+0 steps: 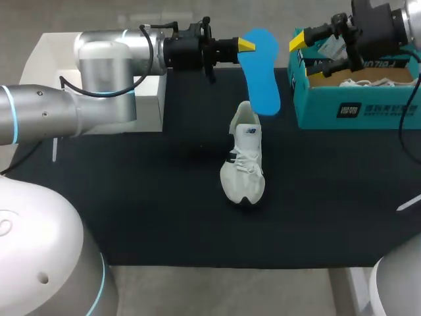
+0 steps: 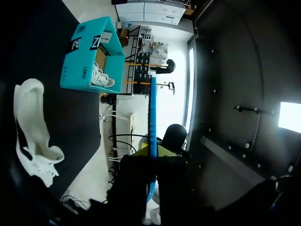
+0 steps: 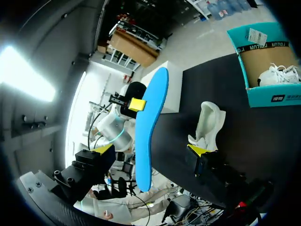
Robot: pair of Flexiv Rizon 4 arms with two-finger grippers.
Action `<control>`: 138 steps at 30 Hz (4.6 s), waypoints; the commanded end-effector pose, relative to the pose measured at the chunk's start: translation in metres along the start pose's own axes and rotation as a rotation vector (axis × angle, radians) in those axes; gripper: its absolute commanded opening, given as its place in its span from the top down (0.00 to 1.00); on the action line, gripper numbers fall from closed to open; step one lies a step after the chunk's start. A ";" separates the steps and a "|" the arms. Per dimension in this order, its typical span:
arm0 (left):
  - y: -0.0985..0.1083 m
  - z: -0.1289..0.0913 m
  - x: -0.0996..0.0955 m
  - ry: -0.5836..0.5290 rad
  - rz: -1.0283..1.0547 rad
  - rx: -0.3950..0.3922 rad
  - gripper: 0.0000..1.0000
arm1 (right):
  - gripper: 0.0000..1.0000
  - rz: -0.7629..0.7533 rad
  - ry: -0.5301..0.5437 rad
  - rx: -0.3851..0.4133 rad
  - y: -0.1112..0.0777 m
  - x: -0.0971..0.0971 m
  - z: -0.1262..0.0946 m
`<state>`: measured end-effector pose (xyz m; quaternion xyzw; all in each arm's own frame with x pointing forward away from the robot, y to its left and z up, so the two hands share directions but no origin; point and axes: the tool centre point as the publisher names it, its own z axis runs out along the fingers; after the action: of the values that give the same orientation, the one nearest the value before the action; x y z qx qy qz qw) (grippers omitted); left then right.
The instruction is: Take the shoe out of the shoebox, open the shoe tongue, remove and reinsert the insole, then place the shoe into the shoebox
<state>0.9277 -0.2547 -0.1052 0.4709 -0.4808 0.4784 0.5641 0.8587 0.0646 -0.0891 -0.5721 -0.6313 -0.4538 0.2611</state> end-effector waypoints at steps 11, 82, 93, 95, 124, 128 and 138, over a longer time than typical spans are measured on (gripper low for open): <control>-0.001 -0.014 -0.004 0.010 0.176 0.032 1.00 | 0.00 -0.006 0.179 0.009 0.004 -0.004 0.003; -0.043 -0.023 0.007 -0.069 3.118 -0.131 1.00 | 0.00 0.080 0.218 0.035 -0.016 -0.021 0.016; -0.047 -0.021 0.005 -0.096 3.476 -0.259 1.00 | 0.00 0.086 0.223 0.034 -0.018 -0.023 0.015; -0.045 -0.021 0.004 -0.079 3.539 -0.261 1.00 | 0.00 0.089 0.226 0.033 -0.018 -0.023 0.015; -0.025 -0.005 0.002 -0.493 4.464 -0.341 1.00 | 0.00 0.082 0.221 0.017 -0.014 -0.022 0.012; -0.019 -0.007 0.002 -0.624 4.566 -0.305 1.00 | 0.00 0.071 0.210 0.004 -0.003 -0.024 0.004; -0.007 0.000 0.005 -0.660 4.406 -0.106 1.00 | 0.00 0.017 0.226 0.005 0.023 -0.020 0.012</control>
<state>0.9397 -0.2521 -0.0986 0.6308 0.3010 -0.2714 0.6617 0.8750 0.0570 -0.1028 -0.5252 -0.5906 -0.5154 0.3312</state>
